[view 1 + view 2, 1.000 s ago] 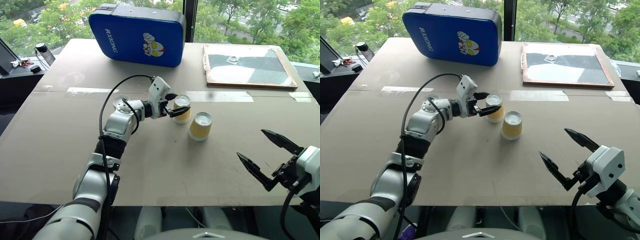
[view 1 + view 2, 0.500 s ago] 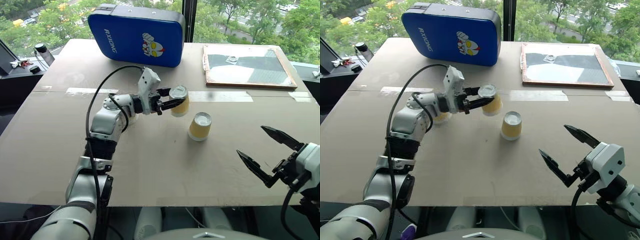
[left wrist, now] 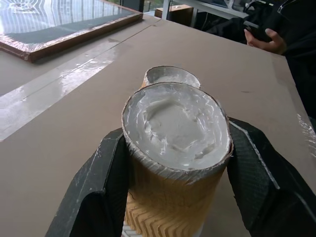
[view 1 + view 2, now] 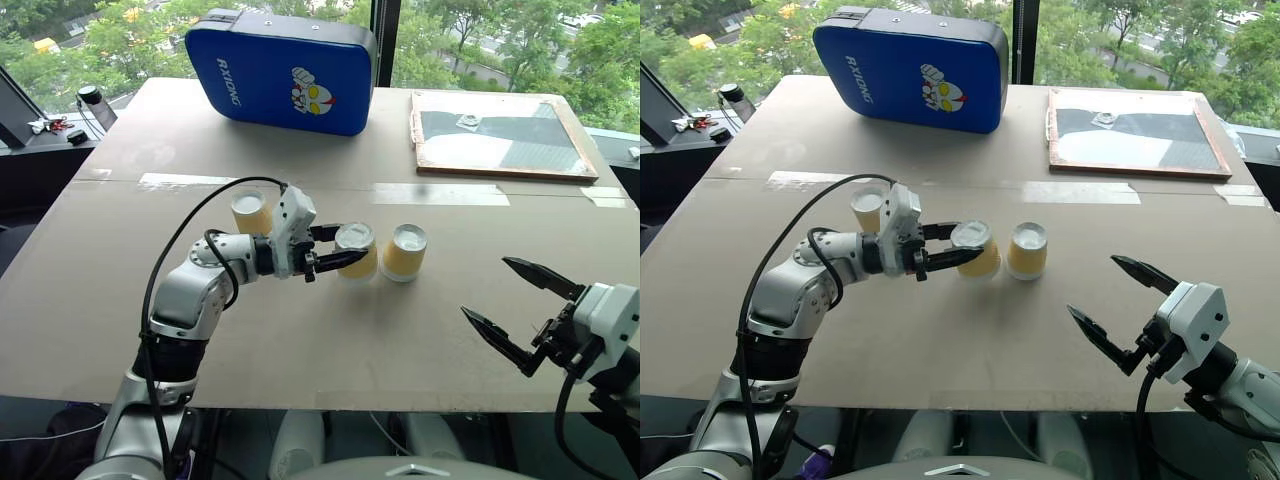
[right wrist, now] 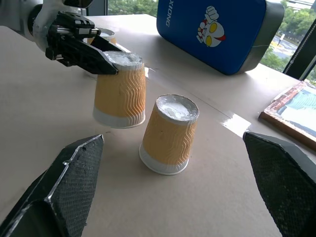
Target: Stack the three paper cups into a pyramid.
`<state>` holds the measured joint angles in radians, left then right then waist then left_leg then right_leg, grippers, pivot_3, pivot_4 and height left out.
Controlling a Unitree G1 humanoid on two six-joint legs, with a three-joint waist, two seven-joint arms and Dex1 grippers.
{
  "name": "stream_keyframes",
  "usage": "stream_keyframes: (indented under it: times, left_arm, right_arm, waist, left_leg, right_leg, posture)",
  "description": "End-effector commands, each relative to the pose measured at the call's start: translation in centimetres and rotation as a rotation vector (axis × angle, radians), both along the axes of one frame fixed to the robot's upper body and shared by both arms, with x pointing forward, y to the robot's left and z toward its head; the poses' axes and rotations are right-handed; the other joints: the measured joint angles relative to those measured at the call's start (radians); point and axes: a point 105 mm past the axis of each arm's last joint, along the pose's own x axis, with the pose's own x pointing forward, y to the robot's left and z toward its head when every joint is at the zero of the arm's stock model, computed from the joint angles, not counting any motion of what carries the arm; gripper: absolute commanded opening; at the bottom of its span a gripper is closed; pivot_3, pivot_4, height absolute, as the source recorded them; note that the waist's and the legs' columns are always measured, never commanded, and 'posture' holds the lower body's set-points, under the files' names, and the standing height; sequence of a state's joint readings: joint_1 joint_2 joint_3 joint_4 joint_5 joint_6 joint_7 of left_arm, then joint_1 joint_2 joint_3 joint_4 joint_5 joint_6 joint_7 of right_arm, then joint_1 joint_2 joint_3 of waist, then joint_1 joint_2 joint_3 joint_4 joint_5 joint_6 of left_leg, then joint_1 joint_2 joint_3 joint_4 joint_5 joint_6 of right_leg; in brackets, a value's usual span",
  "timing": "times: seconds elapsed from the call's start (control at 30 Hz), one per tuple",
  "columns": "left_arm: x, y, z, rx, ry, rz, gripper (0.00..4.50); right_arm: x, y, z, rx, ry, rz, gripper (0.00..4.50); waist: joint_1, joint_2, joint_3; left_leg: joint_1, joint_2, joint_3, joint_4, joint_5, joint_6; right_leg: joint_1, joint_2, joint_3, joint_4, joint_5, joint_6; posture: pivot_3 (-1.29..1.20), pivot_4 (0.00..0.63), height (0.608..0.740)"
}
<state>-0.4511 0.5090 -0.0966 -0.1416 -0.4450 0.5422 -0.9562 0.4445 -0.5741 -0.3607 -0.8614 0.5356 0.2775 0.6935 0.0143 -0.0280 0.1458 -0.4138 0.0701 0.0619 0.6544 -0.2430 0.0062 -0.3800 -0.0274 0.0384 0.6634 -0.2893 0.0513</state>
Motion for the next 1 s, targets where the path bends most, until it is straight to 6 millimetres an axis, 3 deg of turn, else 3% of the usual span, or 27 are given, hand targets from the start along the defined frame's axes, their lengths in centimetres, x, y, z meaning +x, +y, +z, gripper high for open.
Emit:
stream_keyframes:
  times: [0.03, 0.43, 0.57, 0.63, 0.8, 1.0]
  left_arm:
    - [0.8, 0.0, -0.3, 0.001, -0.044, 0.052, 2.23]
    - [0.7, -0.8, -1.2, -0.059, 0.012, 0.01, 2.23]
    - [0.6, -0.4, -1.0, -0.06, -0.003, 0.023, 4.2]
    - [0.8, 0.1, -0.7, -0.06, -0.017, 0.05, 4.45]
    - [-0.2, 3.8, 0.9, -0.083, -0.052, 0.179, 4.45]
    - [-3.0, 10.3, 1.1, -0.155, -0.072, 0.47, 4.45]
  right_arm:
    - [-0.4, 0.6, 0.7, -0.004, -0.028, 0.022, 4.5]
    - [-0.6, 0.7, 0.9, -0.007, -0.028, 0.024, 4.5]
    - [-0.6, 0.9, 0.9, -0.007, -0.027, 0.04, 4.5]
    - [-0.5, 1.0, 1.0, -0.003, -0.029, 0.053, 4.5]
    - [-0.2, 1.9, 1.6, 0.016, -0.039, 0.133, 4.5]
    - [0.5, 3.5, 2.3, 0.046, -0.051, 0.295, 4.5]
  waist:
    - [-0.001, 0.0, 0.0]
    - [0.0, 0.0, 0.0]
    - [-0.001, 0.0, 0.0]
    - [-0.002, 0.0, 0.0]
    - [-0.01, 0.001, 0.0]
    - [-0.026, 0.0, -0.001]
  left_leg:
    - [0.0, 0.0, 0.0, 0.0, 0.0, 0.0]
    - [0.0, 0.0, 0.0, 0.0, 0.0, 0.0]
    - [0.0, 0.0, 0.0, 0.0, 0.0, 0.0]
    - [0.0, 0.0, 0.0, 0.0, 0.0, 0.0]
    - [0.0, 0.001, -0.001, 0.0, 0.0, 0.0]
    - [0.001, 0.002, -0.004, 0.0, 0.0, 0.0]
  right_leg:
    - [0.0, 0.0, 0.0, 0.0, 0.0, 0.0]
    - [0.0, 0.0, 0.0, 0.0, 0.0, 0.0]
    - [0.0, 0.0, 0.0, 0.0, 0.0, 0.0]
    - [0.0, 0.0, 0.0, 0.0, 0.0, 0.0]
    - [0.0, 0.001, 0.0, 0.0, 0.0, 0.0]
    - [0.0, -0.001, 0.001, 0.0, 0.0, 0.0]
  posture:
    - [0.0, 0.15, 0.74]
    - [0.0, 0.15, 0.74]
    - [0.0, 0.15, 0.74]
    - [0.0, 0.15, 0.74]
    - [0.0, 0.15, 0.74]
    - [0.0, 0.15, 0.74]
